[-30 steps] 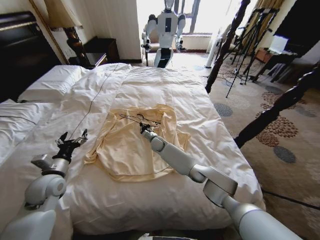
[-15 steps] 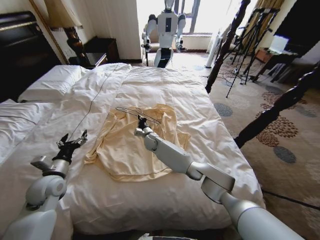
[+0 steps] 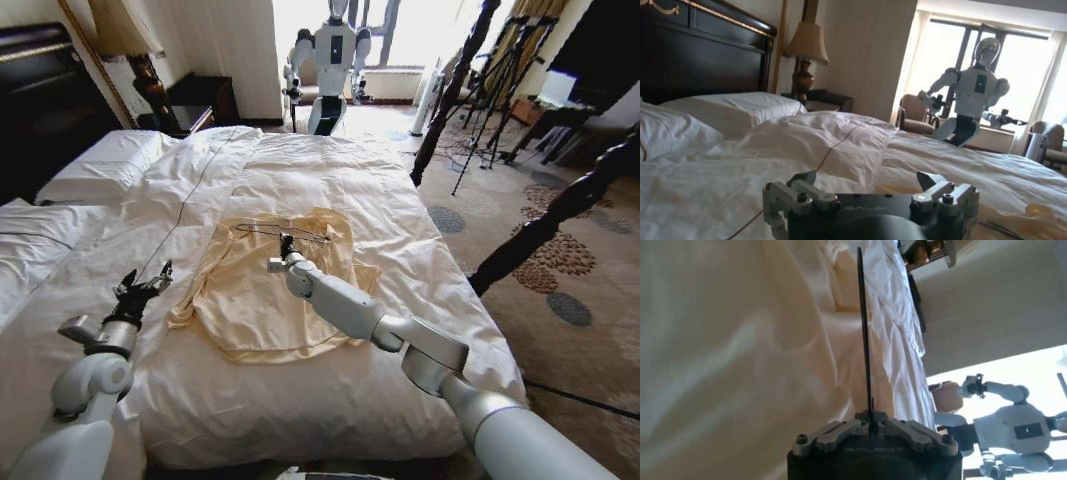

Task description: Pick up the clothes from the bed and hang them on the clothes hanger.

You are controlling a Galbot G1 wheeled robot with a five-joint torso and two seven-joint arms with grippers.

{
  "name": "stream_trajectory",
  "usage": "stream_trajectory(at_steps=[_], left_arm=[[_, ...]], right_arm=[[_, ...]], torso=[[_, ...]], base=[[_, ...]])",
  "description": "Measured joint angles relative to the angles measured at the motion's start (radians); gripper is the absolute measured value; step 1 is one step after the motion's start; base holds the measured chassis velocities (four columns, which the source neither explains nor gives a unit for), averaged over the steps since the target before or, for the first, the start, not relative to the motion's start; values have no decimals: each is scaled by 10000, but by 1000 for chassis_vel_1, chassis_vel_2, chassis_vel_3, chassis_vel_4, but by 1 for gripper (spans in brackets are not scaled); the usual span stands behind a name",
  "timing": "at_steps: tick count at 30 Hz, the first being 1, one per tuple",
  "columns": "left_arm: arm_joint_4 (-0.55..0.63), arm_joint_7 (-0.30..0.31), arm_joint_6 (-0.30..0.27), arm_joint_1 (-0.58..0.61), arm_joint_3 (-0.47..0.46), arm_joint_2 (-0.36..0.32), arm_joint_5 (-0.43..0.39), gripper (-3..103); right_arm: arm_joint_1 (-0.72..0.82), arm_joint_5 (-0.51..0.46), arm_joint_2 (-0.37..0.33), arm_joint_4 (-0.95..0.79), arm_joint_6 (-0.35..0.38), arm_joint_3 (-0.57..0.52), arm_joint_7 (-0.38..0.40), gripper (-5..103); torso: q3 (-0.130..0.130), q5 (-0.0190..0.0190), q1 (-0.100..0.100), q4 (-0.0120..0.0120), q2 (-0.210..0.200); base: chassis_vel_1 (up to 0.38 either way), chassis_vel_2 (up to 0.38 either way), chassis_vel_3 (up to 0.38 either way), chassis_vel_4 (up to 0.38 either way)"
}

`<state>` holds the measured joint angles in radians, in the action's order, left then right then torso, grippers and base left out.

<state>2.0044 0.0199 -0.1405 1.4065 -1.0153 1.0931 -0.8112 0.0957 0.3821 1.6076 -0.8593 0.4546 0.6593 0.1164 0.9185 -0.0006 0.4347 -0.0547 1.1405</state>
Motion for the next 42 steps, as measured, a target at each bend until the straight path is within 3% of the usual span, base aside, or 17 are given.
stream_trajectory(at_steps=[9, 13, 16, 17, 20, 21, 23, 26, 30, 31, 34, 37, 39, 41, 42], left_arm=[[-203, -39, -35, -212, 82, -143, 19, 100], [-307, -41, -355, -542, 282, -378, 23, 100], [-267, -36, -543, -674, 303, -537, -37, 100], [-267, -36, -543, -674, 303, -537, -37, 100], [-234, -33, -576, -658, 268, -603, -76, 100], [-234, -33, -576, -658, 268, -603, -76, 100], [-229, -33, -574, -623, 236, -603, -96, 100], [-215, -33, -564, -596, 213, -585, -111, 100], [-155, -40, -503, -515, 155, -548, -131, 100], [-155, -40, -503, -515, 155, -548, -131, 100], [-137, -40, -494, -503, 120, -551, -135, 100], [-131, -33, -565, -528, 100, -564, -135, 100], [-124, -25, -602, -543, 100, -560, -128, 100], [-106, -15, -681, -549, 100, -548, -108, 100], [-104, -14, -705, -550, 100, -546, -105, 100]], right_arm=[[127, -158, 18, 395, -97, 316, 0, 0], [322, -300, 14, 721, -127, 128, 575, -2], [390, -1511, 14, 490, -355, 67, 859, 2], [390, -1511, 14, 490, -355, 67, 859, 2], [389, -4140, 12, -102, -500, -35, 1039, 11], [389, -4140, 12, -102, -500, -35, 1039, 11], [313, -5055, 13, -298, -425, -139, 1097, 20], [214, -5307, 11, -266, -285, -285, 1091, 25], [118, -5717, 4, -91, -382, -551, 1055, 47], [118, -5717, 4, -91, -382, -551, 1055, 47], [118, -6435, 2, -693, -259, -508, 1195, 52], [114, -7949, 6, -1683, 61, -293, 1579, 70], [110, -8282, -14, -1850, 91, -272, 1683, 70], [111, -8772, -108, -2073, 149, -263, 1819, 86], [119, -8952, -149, -2173, 186, -264, 1886, 86]], torso=[[0, 2, 0, 7, 0], [0, 0, 0, -2, 0], [0, 3, 1, -1, 0], [0, 3, 1, -1, 0], [0, 1, -1, 5, 0], [0, 1, -1, 5, 0], [0, 2, -1, 8, 0], [0, 1, -1, 3, 0], [0, 1, 0, 1, 0], [0, 1, 0, 1, 0], [0, 1, 0, -1, -1], [0, 0, -1, 8, 0], [-1, 1, -2, 8, 0], [0, 0, -1, 4, 0], [0, 0, 0, 2, 0]], base=[[0, 0, 0, 0], [0, 0, 0, 0], [0, 0, 0, 0], [0, 0, 0, 0], [0, 0, 0, 0], [0, 0, 0, 0], [0, 0, 0, 0], [0, 0, 0, 0], [0, 0, 0, 0], [0, 0, 0, 0], [0, 0, 0, 0], [0, 0, 0, 0], [0, 0, 0, 0], [0, 0, 0, 0], [0, 0, 0, 0]])
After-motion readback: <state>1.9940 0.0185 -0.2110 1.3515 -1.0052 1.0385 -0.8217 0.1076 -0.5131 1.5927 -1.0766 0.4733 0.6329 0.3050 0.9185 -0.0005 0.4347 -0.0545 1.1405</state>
